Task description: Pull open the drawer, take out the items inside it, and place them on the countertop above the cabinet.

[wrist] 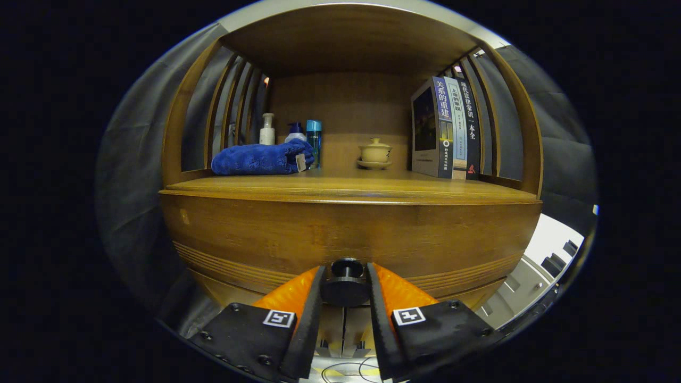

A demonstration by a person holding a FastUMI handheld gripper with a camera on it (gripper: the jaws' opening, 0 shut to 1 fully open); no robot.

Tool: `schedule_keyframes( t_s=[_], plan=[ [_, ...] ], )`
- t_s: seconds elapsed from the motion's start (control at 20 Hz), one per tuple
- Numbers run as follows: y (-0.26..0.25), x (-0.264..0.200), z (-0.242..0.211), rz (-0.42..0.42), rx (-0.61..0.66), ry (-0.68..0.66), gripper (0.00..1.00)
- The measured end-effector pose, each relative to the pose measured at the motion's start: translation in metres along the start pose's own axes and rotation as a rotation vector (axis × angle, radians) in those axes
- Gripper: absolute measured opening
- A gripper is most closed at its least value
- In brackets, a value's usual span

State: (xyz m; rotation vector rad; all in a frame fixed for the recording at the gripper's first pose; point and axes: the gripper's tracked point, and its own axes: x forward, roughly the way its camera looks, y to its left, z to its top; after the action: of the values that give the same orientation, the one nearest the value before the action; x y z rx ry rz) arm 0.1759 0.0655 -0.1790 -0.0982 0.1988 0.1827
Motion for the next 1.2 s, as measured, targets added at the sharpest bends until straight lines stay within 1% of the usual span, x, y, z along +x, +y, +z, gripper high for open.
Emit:
schedule_keyframes(
  t_s=[0.2,0.45,0.55,0.75,0.95,1.2],
  plan=[
    [-0.001,0.002,-0.002,0.002,0.011,0.004,0.54],
    [-0.001,0.000,-0.004,-0.003,0.037,0.013,0.47],
    [-0.001,0.000,-0.004,-0.003,0.059,0.014,0.41],
    [-0.001,-0.020,-0.009,-0.007,0.034,0.032,0.40],
    [0.002,-0.043,-0.014,0.009,0.054,0.046,0.40],
    [0.005,-0.071,-0.021,0.005,0.051,0.078,0.40]
  ],
)
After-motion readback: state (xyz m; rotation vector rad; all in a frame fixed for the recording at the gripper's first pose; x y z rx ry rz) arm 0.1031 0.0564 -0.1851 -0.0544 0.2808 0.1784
